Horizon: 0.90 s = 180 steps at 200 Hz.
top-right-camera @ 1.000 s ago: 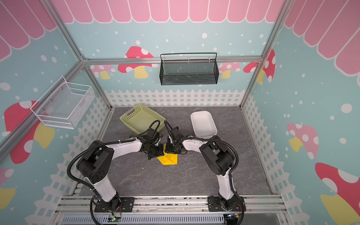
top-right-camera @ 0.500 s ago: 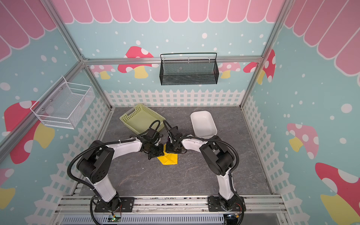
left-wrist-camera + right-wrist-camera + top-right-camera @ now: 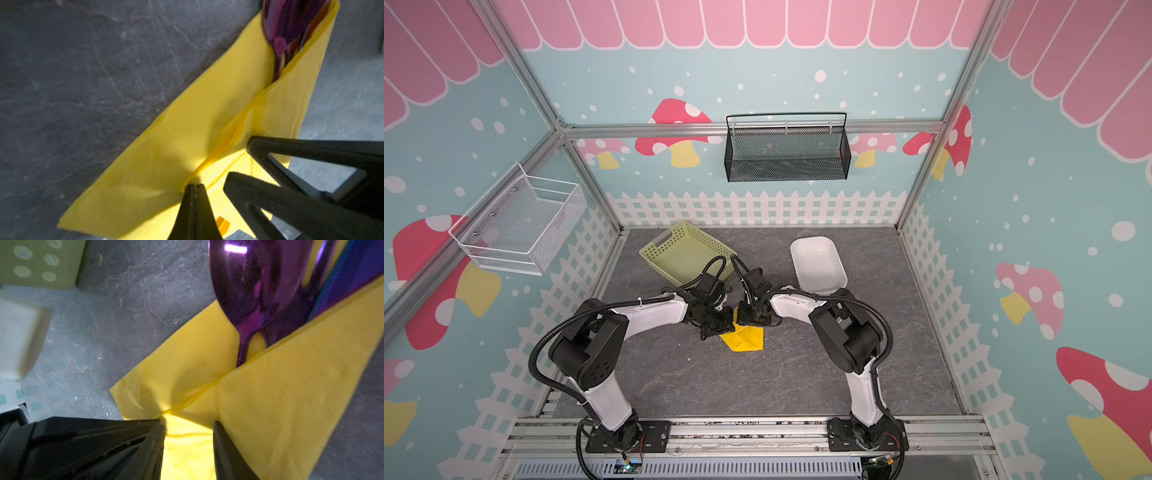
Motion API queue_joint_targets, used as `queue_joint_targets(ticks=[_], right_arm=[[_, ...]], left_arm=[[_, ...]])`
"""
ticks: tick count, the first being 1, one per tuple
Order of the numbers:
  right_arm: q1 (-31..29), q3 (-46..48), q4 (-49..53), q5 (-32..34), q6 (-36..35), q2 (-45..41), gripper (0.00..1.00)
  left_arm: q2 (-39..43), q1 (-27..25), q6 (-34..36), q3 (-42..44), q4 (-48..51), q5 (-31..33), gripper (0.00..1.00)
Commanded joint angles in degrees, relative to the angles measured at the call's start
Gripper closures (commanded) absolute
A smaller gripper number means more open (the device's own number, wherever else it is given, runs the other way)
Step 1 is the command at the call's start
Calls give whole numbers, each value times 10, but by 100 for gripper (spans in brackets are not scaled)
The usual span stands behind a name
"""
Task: Place the utensils on the paper napkin and roll it up
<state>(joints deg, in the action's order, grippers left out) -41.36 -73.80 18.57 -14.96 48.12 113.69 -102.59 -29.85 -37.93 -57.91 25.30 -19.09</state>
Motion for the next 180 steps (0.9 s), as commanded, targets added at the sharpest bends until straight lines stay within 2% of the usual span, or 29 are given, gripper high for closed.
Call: queue_joint_targets(ticks=[1,86,180], right_arm=[[-1,-4,28,19,-3,19,58],[-1,5,24,9,-3,35,66],[-1,2,24,2,-4,31,69]], left_arm=[[-26,1,7,5,28,18,97],[29,-2,-8,-33,41,-34,94],[-37,-10,-2,-30,23,-23,96]])
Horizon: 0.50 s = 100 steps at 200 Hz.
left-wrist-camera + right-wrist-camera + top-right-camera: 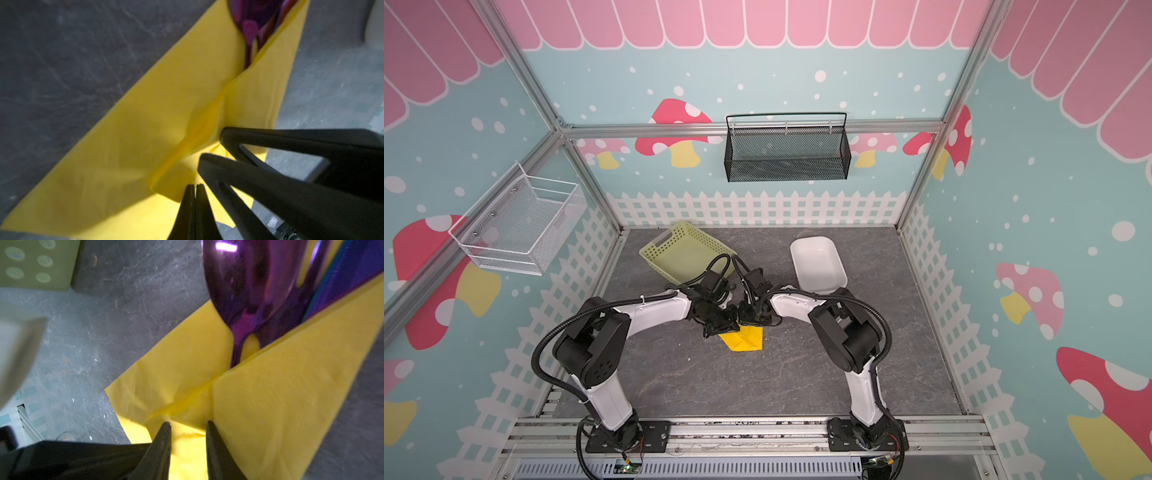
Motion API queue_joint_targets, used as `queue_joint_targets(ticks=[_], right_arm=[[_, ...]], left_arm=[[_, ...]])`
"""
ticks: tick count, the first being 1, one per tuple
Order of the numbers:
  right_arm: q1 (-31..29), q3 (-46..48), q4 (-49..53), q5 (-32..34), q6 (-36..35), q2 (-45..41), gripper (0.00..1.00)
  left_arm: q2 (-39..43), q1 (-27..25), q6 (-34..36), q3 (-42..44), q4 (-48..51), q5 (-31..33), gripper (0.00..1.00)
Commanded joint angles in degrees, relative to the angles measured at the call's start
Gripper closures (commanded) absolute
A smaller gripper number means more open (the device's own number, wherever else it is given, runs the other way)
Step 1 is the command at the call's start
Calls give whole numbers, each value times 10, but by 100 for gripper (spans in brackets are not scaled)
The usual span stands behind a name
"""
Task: Place the utensils on the paper napkin and roll it up
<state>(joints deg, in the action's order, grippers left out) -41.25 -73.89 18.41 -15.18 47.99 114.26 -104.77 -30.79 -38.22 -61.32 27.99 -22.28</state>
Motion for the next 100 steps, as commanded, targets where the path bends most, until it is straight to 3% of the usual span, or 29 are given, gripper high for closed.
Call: queue_joint_targets(ticks=[1,53,100], right_arm=[[-2,3,25,4,-3,25,69],[-10,23,17,-39,18,-32,69],[-29,61,7,-55,38,-73,75]], left_arm=[[-15,-1,0,5,-4,9,96],[-15,6,4,31,-10,15,96],[-11,8,6,36,-10,21,96]])
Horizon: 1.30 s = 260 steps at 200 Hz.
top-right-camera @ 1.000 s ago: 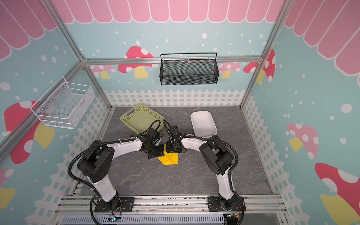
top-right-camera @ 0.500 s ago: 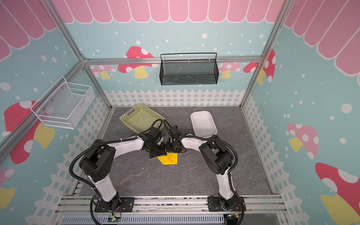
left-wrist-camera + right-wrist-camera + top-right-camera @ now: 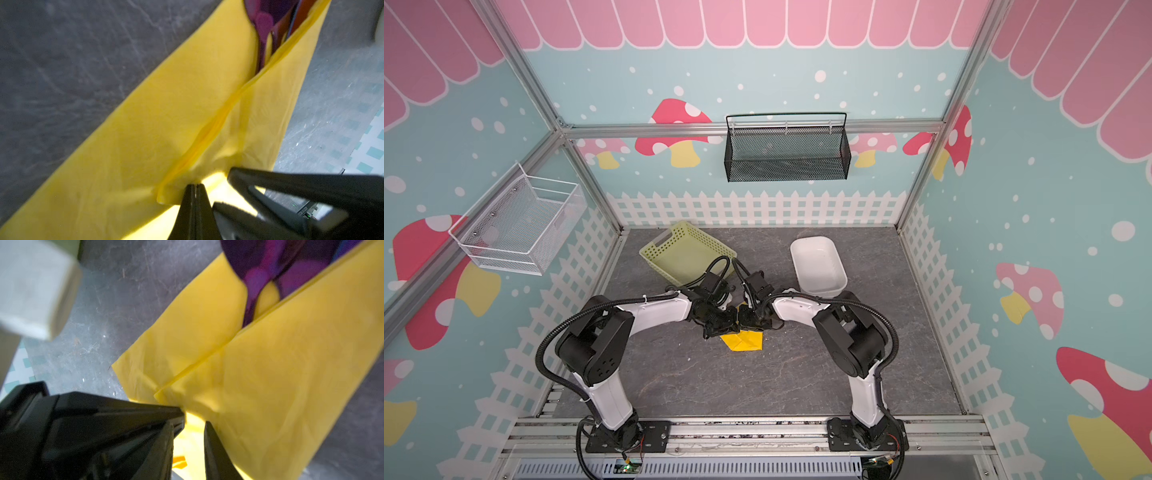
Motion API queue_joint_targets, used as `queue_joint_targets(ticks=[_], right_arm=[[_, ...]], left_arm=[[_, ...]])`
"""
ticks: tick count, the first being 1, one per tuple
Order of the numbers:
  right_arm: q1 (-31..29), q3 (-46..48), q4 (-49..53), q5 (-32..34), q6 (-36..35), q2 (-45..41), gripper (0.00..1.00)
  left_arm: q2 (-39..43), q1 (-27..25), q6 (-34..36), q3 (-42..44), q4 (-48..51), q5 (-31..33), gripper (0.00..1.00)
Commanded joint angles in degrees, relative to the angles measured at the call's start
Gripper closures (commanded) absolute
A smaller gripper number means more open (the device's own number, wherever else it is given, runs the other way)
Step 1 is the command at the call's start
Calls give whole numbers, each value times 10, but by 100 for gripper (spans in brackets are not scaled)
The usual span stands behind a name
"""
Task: Place the utensils on the paper napkin and roll it up
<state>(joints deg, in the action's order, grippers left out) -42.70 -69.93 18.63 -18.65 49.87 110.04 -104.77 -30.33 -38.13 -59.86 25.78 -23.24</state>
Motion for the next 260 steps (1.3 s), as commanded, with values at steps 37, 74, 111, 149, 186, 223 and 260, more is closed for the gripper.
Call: queue_joint_targets(ticks=[37,74,111,149,186,223,260], right_arm=[[-22,33,0,-22,25,-30,79],[-27,44,10,-1,24,-25,79],[-27,39,31,19,14,-17,78],[-27,42,41,32,10,-17,75],[-27,45,42,32,11,-17,71],[-27,48,39,26,9,9,71],[-27,56,30,21,10,17,74]], left_arm=[[-12,4,6,21,11,30,97],[-12,6,7,22,11,33,97],[-12,7,7,22,11,34,97],[-14,7,7,25,12,35,97],[-12,8,5,24,12,35,97],[-7,9,4,14,15,29,97],[18,9,-1,0,20,16,95]])
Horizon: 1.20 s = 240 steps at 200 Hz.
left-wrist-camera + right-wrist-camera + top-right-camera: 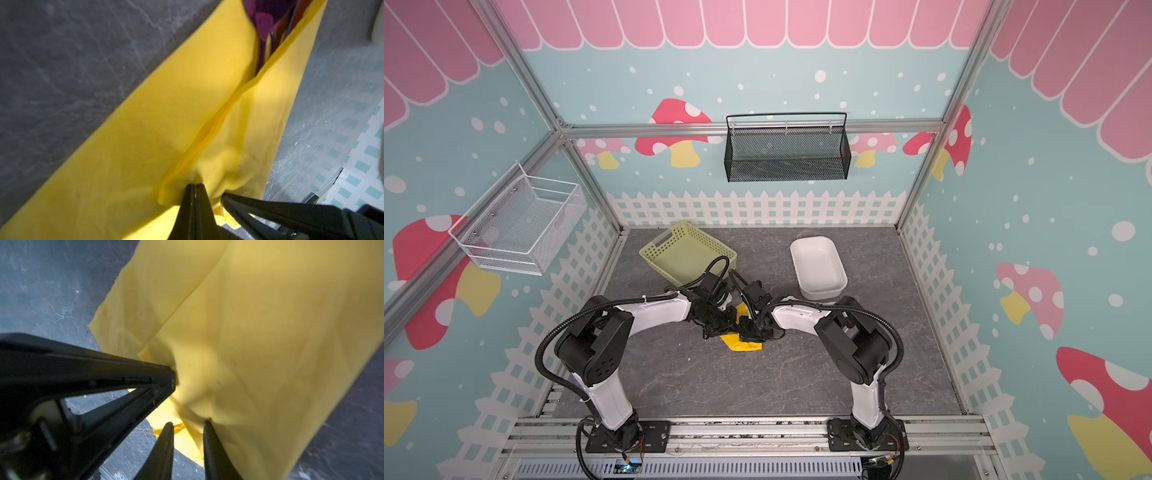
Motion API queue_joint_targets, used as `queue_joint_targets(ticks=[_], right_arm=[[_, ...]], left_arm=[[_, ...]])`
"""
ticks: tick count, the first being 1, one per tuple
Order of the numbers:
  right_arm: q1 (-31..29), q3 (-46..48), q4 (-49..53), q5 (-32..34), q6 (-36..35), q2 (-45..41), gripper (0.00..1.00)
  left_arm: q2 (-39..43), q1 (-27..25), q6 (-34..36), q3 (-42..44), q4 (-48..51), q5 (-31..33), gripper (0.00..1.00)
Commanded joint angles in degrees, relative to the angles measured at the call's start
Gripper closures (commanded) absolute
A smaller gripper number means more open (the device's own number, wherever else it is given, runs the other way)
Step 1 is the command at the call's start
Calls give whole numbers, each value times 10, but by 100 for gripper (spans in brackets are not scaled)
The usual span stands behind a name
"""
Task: Place the utensils on the paper napkin and roll it up
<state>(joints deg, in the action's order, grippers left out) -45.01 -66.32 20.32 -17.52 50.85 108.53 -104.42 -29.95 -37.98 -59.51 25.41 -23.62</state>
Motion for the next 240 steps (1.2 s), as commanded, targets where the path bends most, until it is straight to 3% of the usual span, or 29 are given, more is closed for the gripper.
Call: queue_joint_targets(ticks=[1,111,149,194,240], right_arm=[[-3,21,13,10,0,33,74],[-3,29,5,9,1,29,80],[-3,30,5,9,1,27,81],[-3,34,5,8,1,25,82],[-3,36,4,11,3,19,82]], left_arm=[[15,5,-2,-3,24,19,95],[43,8,12,-3,64,47,91],[102,33,3,38,68,77,89],[184,107,-7,108,53,72,77],[178,151,7,143,4,-9,60]])
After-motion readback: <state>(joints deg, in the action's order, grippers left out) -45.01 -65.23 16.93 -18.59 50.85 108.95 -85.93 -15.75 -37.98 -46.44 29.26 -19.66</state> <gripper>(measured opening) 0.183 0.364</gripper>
